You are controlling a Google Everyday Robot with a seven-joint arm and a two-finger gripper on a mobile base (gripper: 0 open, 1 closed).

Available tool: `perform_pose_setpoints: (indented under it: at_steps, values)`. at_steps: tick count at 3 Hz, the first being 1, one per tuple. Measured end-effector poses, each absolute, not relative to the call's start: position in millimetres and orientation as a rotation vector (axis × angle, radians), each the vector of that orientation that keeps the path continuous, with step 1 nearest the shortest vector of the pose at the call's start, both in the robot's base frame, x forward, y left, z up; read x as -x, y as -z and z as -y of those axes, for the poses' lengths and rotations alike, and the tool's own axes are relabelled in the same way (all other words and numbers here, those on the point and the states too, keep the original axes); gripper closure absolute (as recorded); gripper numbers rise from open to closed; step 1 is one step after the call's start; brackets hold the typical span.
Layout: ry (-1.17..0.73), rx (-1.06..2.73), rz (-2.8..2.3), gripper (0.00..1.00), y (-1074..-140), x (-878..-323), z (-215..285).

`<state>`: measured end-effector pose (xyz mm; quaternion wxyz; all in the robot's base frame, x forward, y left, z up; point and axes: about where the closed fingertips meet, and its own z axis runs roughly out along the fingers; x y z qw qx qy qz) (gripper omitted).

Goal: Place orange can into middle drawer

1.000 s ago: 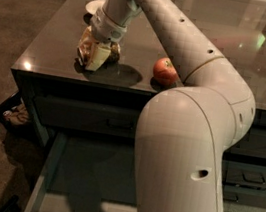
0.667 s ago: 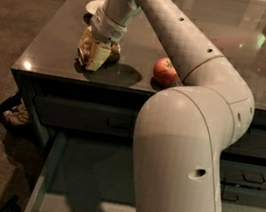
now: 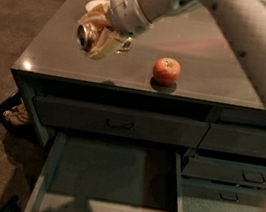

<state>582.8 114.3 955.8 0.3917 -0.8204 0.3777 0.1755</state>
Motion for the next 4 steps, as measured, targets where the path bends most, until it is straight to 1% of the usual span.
perform_pose_setpoints:
  at_steps: [1, 2, 3, 4]
  values:
    - [-0.467, 1.987, -0.952, 1.0, -964.4, -534.0, -84.2]
    - [-0.454, 1.94, -1.034, 1.0, -956.3, -529.9, -41.5]
    - [-0.454, 1.94, -1.034, 1.0, -956.3, -529.9, -41.5]
    - [-0.46, 1.938, -1.06, 1.0, -960.9, -512.9, -34.4]
